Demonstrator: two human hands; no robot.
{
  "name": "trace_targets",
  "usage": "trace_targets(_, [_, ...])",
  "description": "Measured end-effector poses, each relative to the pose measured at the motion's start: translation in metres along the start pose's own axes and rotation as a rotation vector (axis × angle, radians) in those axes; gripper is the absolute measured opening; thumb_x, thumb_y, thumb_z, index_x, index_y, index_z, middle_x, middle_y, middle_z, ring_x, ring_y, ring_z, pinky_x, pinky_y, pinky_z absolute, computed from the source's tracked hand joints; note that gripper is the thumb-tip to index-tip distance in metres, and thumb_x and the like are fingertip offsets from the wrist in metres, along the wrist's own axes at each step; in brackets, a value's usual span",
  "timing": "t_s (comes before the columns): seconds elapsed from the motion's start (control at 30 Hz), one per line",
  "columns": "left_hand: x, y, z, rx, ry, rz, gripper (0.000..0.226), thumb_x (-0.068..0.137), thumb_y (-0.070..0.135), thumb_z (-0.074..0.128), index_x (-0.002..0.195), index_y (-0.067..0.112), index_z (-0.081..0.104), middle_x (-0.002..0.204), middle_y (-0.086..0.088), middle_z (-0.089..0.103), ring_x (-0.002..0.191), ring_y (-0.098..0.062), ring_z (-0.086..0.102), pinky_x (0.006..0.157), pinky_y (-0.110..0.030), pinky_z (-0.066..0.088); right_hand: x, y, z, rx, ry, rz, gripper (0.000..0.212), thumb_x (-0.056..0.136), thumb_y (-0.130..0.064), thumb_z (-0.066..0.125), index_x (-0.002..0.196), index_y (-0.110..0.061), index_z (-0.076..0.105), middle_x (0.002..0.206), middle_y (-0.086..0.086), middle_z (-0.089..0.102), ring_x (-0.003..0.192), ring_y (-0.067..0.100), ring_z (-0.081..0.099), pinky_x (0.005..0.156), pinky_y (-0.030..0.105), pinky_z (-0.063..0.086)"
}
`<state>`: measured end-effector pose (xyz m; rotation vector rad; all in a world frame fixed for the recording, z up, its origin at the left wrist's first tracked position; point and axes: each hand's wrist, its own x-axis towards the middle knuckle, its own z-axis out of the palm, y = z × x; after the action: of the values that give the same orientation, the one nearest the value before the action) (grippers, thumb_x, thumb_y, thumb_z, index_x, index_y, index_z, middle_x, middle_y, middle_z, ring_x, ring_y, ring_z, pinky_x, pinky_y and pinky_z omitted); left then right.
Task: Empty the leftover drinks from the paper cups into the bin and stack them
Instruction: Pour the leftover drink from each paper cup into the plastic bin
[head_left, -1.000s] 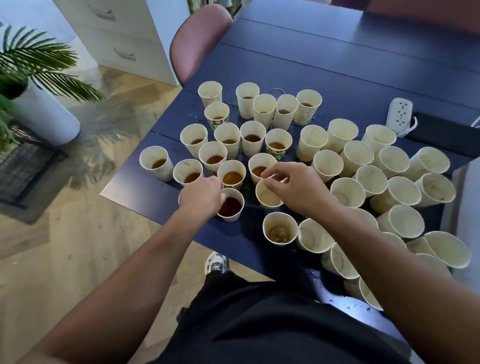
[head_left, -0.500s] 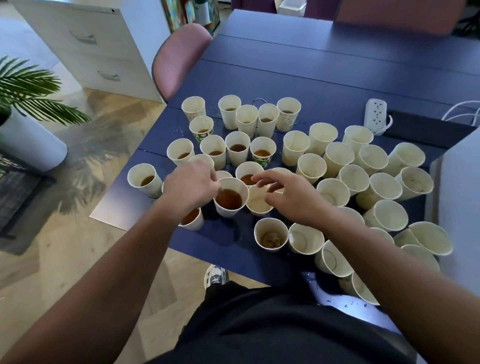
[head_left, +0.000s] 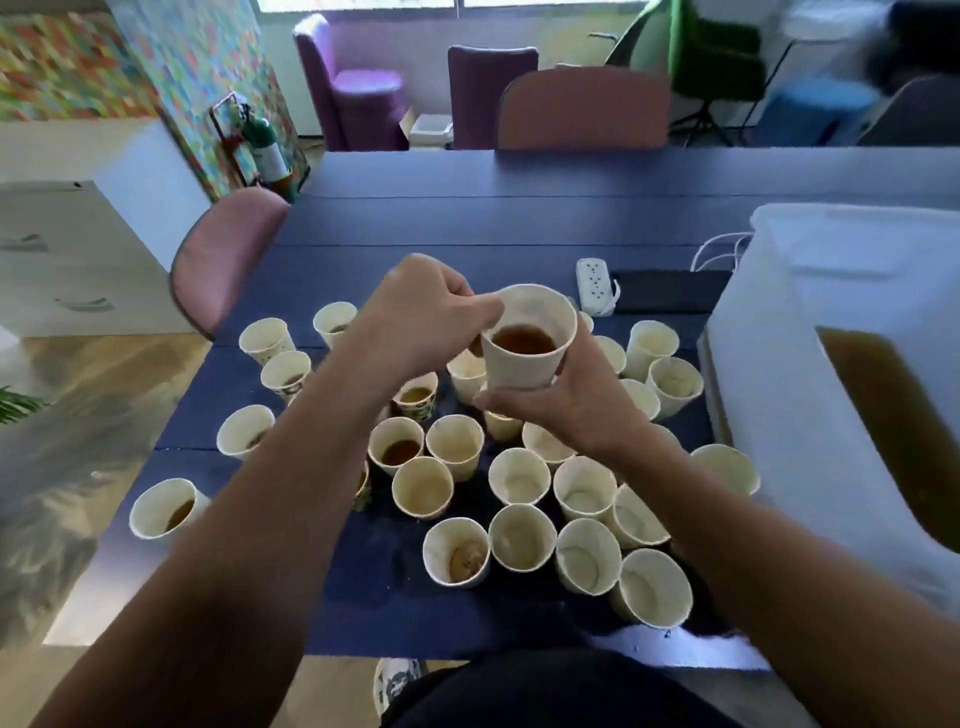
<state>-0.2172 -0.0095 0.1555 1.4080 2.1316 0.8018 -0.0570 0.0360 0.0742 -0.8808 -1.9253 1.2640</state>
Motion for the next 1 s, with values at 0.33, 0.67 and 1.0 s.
trace_targets(0.33, [0.015,0.118,0.045,-0.165,-0.022,0.32,0.033,0.094,0.047,0.061,0.082,0.018,0.071,0.066,0.011,0.074,0.04,-0.001,0.045,0.054,-0.026,0.038,-0.009,-0.014,-0.129,-0.2,0.394,-0.038,0.073,0.065,-0.022,0.088,0.125,-0.018,0.046,0.109,-0.01,0.06,0.095,0.001,0.059,0.076,0.019,0.048])
trace_targets(0.67, [-0.013,0.149,0.14,-0.038,-0.224,0.493,0.016,0.088,0.044,0.066,0.1,0.034,0.066,0.081,0.017,0.064,0.082,-0.009,0.064,0.083,-0.036,0.054,-0.061,0.018,-0.247,-0.572,0.537,0.105,0.075,0.074,-0.033,0.086,0.134,-0.025,0.041,0.114,-0.014,0.051,0.096,0.004,0.053,0.077,0.009,0.038])
trace_targets(1.0, [-0.034,0.137,0.212,0.1,-0.385,0.689,0.051,0.095,0.044,0.065,0.141,0.026,0.05,0.143,0.008,0.047,0.119,-0.016,0.056,0.101,-0.031,0.047,-0.089,0.058,-0.303,-0.605,0.634,0.287,0.074,0.072,-0.027,0.087,0.13,-0.018,0.043,0.115,-0.002,0.053,0.107,0.018,0.053,0.086,0.037,0.047])
